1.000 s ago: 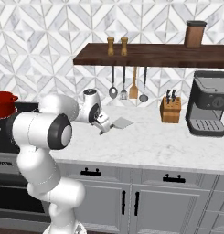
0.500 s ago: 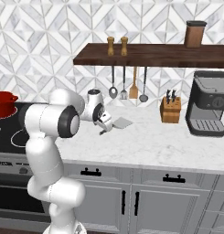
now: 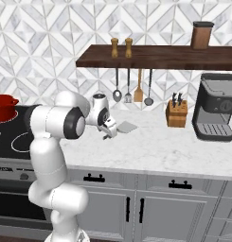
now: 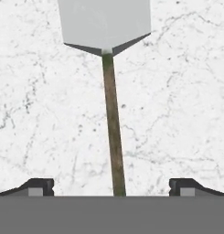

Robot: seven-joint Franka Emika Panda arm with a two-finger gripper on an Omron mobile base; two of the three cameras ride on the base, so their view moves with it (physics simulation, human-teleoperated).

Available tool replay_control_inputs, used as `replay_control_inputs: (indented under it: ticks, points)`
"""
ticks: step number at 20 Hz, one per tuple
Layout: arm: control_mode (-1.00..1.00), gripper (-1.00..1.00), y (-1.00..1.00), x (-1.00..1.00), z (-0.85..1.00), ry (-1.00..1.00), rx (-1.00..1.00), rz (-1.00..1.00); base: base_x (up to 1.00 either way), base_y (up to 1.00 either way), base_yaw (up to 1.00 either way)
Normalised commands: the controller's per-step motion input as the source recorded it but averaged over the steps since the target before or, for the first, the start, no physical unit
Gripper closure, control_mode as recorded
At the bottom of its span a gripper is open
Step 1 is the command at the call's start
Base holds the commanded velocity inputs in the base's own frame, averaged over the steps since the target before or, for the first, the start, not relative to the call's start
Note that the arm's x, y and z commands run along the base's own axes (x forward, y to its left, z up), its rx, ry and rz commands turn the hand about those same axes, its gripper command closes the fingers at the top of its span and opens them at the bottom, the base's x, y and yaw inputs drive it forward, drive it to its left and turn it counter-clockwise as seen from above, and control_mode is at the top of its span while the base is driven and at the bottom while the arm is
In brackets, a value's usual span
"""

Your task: Put the lime and garlic in the pot. Retrieve the spatula and lightly stir the vegetables in the pot.

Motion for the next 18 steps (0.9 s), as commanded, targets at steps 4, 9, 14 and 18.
replay_control_inputs:
  ticks: [4,9,14,18]
  points:
    - [-1.0,-1.0,0.0,-0.06,-0.14,0.0,0.0,-0.01,0.0,0.0,0.0]
    - [-1.0,-1.0,0.0,0.04,-0.16,0.01,0.01,-0.02,0.0,0.0,0.0]
    - [-1.0,-1.0,0.0,0.08,-0.12,0.03,0.02,-0.02,0.0,0.0,0.0]
    - [-1.0,-1.0,0.0,0.0,-0.08,0.04,0.03,-0.02,0.0,0.0,0.0]
